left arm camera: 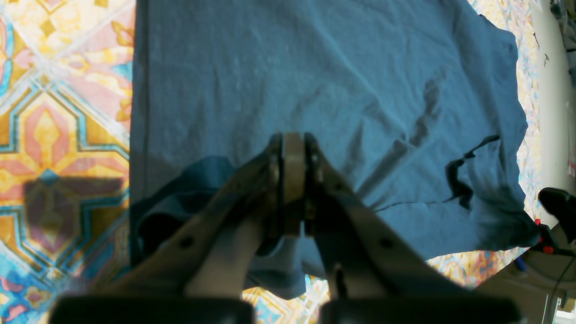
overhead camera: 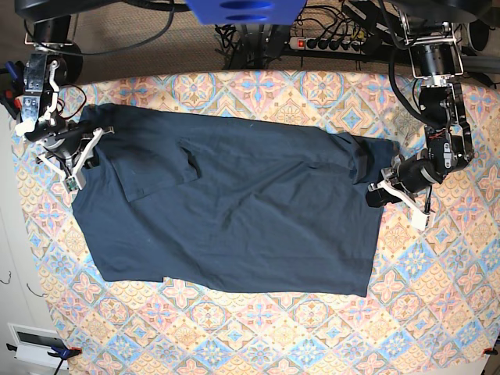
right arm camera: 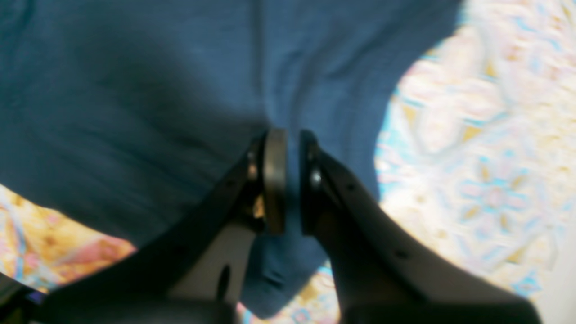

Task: Layout the t-shirt on the table in an organized manner, then fold the t-shirt properly
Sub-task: 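Grasp the shirt edges with both grippers to smooth it flat, then regrasp the shirt edge with the right gripper while the left holds, then pull the shirt edge with both grippers toward the robot base, then drag the shirt edge with both grippers further toward the robot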

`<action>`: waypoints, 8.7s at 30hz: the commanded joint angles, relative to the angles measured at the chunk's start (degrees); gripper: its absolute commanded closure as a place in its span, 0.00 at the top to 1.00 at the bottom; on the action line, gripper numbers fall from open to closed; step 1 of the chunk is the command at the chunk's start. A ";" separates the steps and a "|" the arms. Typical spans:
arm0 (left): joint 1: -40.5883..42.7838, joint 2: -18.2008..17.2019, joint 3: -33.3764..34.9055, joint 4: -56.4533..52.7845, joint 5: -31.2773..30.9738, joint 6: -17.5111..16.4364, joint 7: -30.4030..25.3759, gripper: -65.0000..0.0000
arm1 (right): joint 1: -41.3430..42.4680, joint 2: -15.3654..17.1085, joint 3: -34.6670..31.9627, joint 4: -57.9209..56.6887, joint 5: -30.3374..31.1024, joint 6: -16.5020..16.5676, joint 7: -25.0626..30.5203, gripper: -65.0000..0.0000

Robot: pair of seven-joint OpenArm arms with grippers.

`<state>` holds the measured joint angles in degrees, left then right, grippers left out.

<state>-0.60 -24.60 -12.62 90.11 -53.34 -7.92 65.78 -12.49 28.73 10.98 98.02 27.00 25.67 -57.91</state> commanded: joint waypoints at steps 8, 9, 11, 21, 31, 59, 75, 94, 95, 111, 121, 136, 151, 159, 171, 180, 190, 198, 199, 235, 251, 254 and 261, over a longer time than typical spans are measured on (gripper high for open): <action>-0.85 -0.59 -0.08 0.84 -0.77 -0.30 -0.86 0.00 | -1.00 1.47 0.14 1.10 0.03 -0.22 -3.67 0.43; -0.94 -0.59 -0.08 0.84 -0.77 -0.30 -0.86 0.00 | -1.00 1.47 0.05 0.84 0.03 -0.22 -3.85 0.44; -0.94 -0.59 -0.08 0.84 -0.77 -0.30 -0.86 0.00 | -1.09 1.38 0.05 0.84 0.03 -0.22 -3.94 0.43; -0.85 -0.59 0.01 0.84 -0.77 -0.30 -0.86 0.00 | -1.09 1.38 -9.36 0.84 0.03 -0.22 -4.02 0.10; -0.76 -0.59 -0.17 0.84 -0.77 -0.30 -0.86 0.00 | -1.27 1.47 -3.64 3.92 0.03 -0.22 -3.41 0.01; -0.85 -0.50 0.01 0.84 -0.77 -0.30 -0.94 0.00 | -3.46 1.38 3.30 2.51 1.00 8.04 -4.02 0.41; -0.85 -0.41 0.01 0.84 -0.77 -0.30 -0.94 0.00 | -3.03 1.38 -2.59 1.54 1.00 8.04 -3.50 0.45; -0.76 -0.41 0.01 0.84 -0.77 -0.30 -0.94 0.00 | -3.03 1.38 -2.24 0.75 1.26 8.04 -1.21 0.01; -0.76 -0.41 0.01 0.84 -0.77 -0.30 -0.94 0.00 | -3.03 1.38 -2.24 0.84 1.26 8.04 -0.86 0.01; -1.29 -0.50 -2.63 7.26 -1.12 -0.38 -0.94 0.00 | -3.46 1.29 5.50 6.38 1.35 8.22 -1.12 0.00; -1.03 -0.41 -7.64 7.08 -1.12 -0.38 -3.40 0.00 | -3.03 1.29 5.59 6.38 1.35 8.22 -0.68 0.00; -2.08 0.82 -10.63 2.60 -0.68 -0.38 -3.40 0.00 | -1.71 1.29 10.34 5.67 1.26 8.22 -0.68 0.00; -7.79 1.00 -7.20 -6.63 -0.59 -0.38 -4.46 0.00 | 9.99 1.20 1.90 -3.82 1.00 8.22 -0.51 0.01; -7.79 1.96 -0.17 -6.81 6.79 -0.38 -10.61 0.00 | 12.97 1.20 -0.74 -9.89 0.91 8.22 0.02 0.01; -7.71 2.05 -0.08 -8.39 10.40 -0.03 -12.28 0.02 | 12.97 0.41 -0.74 -12.52 -16.15 8.22 8.55 0.35; -6.56 2.14 -2.19 -8.30 9.78 -0.03 -12.02 0.26 | 12.97 0.06 -0.48 -8.48 -16.15 8.22 10.75 0.41; 5.48 1.08 -11.42 -2.68 -4.55 -0.03 -7.71 0.26 | 6.65 0.06 2.42 3.92 -16.15 8.13 12.50 0.41; 12.07 4.86 -11.77 -0.65 -6.31 -0.03 -7.80 0.26 | -3.90 -1.87 3.39 11.21 -16.06 8.22 12.33 0.41; 12.07 5.83 -11.77 -0.65 -6.22 -0.03 -7.80 0.26 | -4.78 -2.31 3.39 11.30 -16.06 8.22 12.42 0.41; 3.63 11.46 -11.51 -11.12 -5.43 0.06 -6.04 0.00 | -8.21 -12.42 8.84 10.95 -11.75 8.22 7.05 0.41; 4.07 11.46 -11.69 -11.12 -5.43 0.06 -5.69 0.00 | -3.99 -13.30 21.85 -4.35 15.24 8.13 -1.21 0.64; 4.07 11.46 -11.69 -11.12 -5.43 0.06 -5.69 0.00 | -3.90 -13.21 21.85 -7.78 16.82 8.04 -1.21 0.64; 4.16 11.46 -11.69 -11.12 -5.52 0.06 -5.69 0.00 | -3.90 -13.21 25.28 -8.39 16.82 8.04 -1.12 0.64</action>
<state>4.14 -12.53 -24.14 78.00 -57.49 -7.35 60.23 -16.36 14.44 35.77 88.62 42.94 33.36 -59.77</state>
